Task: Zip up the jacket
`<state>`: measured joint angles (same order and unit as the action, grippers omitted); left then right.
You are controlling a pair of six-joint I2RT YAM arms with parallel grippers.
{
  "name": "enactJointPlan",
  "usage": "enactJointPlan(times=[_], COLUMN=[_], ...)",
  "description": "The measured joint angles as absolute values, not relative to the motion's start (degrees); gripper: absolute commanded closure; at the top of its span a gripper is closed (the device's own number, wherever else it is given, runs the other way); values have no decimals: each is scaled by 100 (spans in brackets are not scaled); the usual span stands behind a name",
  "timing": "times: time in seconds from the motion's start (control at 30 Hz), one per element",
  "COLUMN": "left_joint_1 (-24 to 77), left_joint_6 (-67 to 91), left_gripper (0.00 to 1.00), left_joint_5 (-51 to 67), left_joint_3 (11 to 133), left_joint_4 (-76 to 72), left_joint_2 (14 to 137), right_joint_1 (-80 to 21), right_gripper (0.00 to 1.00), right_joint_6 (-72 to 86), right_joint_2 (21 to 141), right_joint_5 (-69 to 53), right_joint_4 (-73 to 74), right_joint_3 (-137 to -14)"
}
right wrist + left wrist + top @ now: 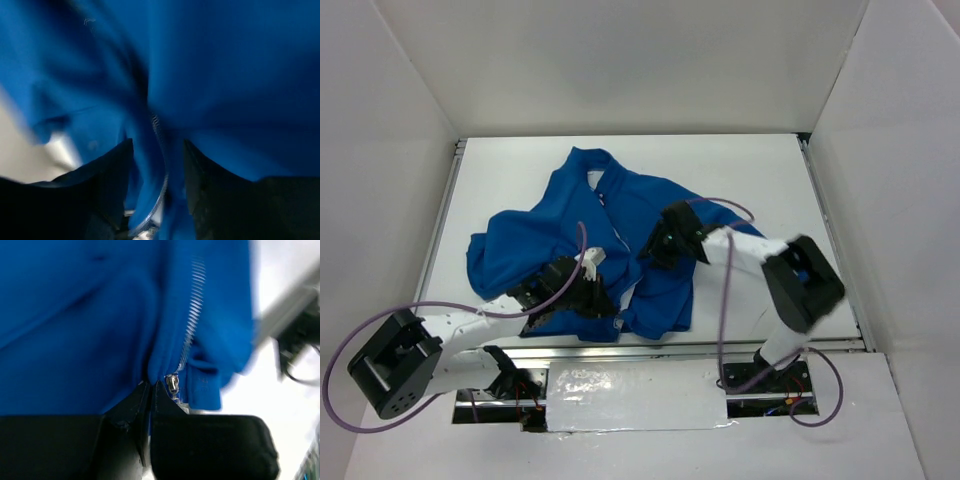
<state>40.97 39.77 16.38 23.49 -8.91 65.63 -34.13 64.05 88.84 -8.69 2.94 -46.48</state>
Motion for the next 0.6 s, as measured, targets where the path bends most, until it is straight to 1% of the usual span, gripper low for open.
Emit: enactJointPlan(times=[0.03,0.07,0.1,0.2,0.3,0.37,0.5,0.6], left_joint_1=[4088,4069,4042,3907,3590,3321,2950,2880], left_joint_6=[4093,4154,4233,4386,4397,4381,4226,3933], left_gripper=[100,100,100,100,100,100,98,97], left_joint_5=[1474,1330,1190,913,784,760,718,753], left_joint_3=[2370,2401,2453,2707,3006,3179,3691,4407], left_joint_4=[-790,-709,-615,-386,-296,-290,-237,-106], left_joint_2=[6659,6755,6847,7111,7422,7590,7929,8337], right_joint_1=[-3415,-3415,-3417,-3409,-3356,-3214,-2665,-2191], right_gripper=[55,57,57,58,58,60,60,60], right_joint_6=[6040,5697,5363,4580,4080,3833,3586,3437], right_joint_2=[9397,9889,10431,11566,12175,12602,13312,13826], right_joint_5=[-864,-825,-788,-572,-443,-521,-805,-709], right_joint_4=[777,1184,1651,2620,3562,4104,4834,5341], right_joint_3=[-5183,-5771,-6449,-7926,-8995,-9730,-10982,-12001])
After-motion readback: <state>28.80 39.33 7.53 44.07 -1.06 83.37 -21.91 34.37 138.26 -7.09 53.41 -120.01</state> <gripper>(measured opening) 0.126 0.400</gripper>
